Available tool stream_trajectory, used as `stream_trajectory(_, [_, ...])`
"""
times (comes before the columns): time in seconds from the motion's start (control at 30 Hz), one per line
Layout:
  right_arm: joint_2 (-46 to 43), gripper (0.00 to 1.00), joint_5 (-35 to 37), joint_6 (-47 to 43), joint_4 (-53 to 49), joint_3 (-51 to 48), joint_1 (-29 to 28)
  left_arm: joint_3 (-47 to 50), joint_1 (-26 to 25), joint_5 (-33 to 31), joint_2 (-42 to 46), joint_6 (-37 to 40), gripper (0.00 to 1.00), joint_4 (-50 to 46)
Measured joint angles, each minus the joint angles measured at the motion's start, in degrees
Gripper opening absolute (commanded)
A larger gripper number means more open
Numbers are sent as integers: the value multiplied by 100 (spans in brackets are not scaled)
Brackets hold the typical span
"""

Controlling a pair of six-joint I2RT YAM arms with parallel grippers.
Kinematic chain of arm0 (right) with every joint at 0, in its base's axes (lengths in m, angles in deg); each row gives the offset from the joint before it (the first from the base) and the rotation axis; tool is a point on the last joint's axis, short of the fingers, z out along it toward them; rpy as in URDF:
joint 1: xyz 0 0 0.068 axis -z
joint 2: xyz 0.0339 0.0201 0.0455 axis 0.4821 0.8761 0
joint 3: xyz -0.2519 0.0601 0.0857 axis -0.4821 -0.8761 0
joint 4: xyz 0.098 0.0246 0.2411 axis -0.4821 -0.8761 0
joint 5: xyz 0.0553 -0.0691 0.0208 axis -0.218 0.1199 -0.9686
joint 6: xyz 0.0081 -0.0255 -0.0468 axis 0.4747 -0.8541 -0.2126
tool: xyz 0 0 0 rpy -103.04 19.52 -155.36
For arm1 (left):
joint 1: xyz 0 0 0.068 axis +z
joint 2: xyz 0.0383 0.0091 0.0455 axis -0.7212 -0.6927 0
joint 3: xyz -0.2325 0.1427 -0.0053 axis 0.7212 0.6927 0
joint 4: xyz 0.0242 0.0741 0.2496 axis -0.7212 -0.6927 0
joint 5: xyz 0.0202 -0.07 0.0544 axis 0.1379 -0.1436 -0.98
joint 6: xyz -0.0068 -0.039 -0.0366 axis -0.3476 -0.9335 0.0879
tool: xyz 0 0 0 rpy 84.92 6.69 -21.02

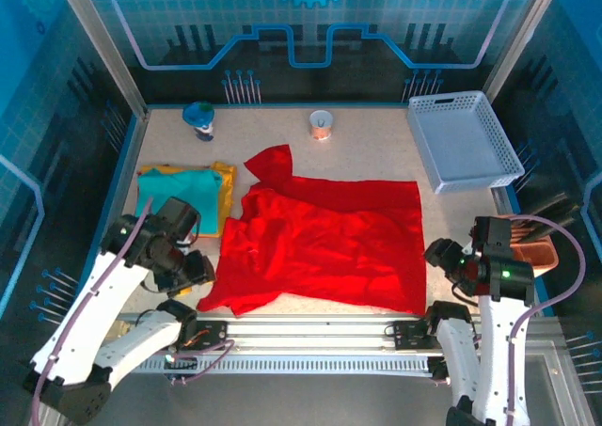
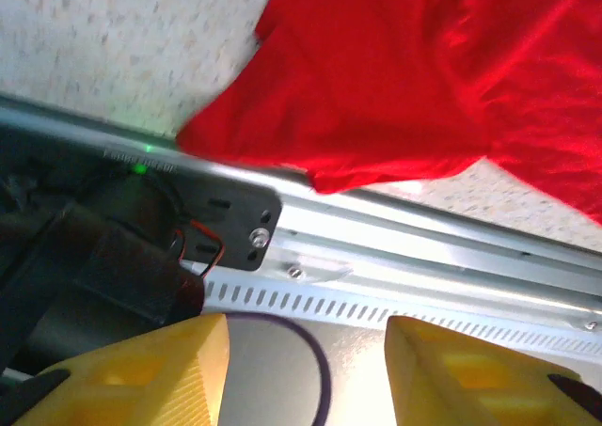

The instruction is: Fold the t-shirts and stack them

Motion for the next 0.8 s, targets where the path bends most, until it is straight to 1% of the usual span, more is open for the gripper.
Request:
stream_trajectory(0.07, [177, 80, -256, -35, 352, 0, -74, -417, 0, -28, -459, 175, 48, 280])
stream_trajectory(0.13, [509, 81, -382, -33, 769, -2, -291, -835, 0, -24, -1021, 367, 49, 651])
stream_trajectory(0.27, [1532, 85, -389, -50, 1746, 15, -1054, -1672, 35, 0, -2474, 824, 49, 1534])
stream_trajectory(0.37, [2474, 86, -284, -142, 2221, 205, -1484, -2247, 131, 33, -3550, 1156, 49, 2039])
stream_trajectory(0.47, [3353, 87, -168, -306, 2662, 549, -1646, -2721, 310, 98, -4435, 1390, 49, 2424])
stream_trajectory(0.53, [3770, 89, -122, -407, 2914, 726, -1659, -3106, 455, 155, -4990, 1510, 49, 2562])
stream_trajectory(0.6, [4194, 91, -81, -485, 3101, 927, -1659, -3582, 575, 168, -5519, 1606, 49, 2629])
stream_trajectory(0.67, [4660, 92, -68, -549, 3235, 1200, -1661, -4295, 671, 173, -6183, 1694, 47, 2638])
stream_trajectory(0.73, [5123, 89, -37, -592, 3342, 1486, -1672, -5121, 728, 175, -6876, 1794, 45, 2568])
stream_trajectory(0.8, [5534, 83, 4, -627, 3388, 1764, -1687, -5980, 752, 168, -7580, 1845, 43, 2485])
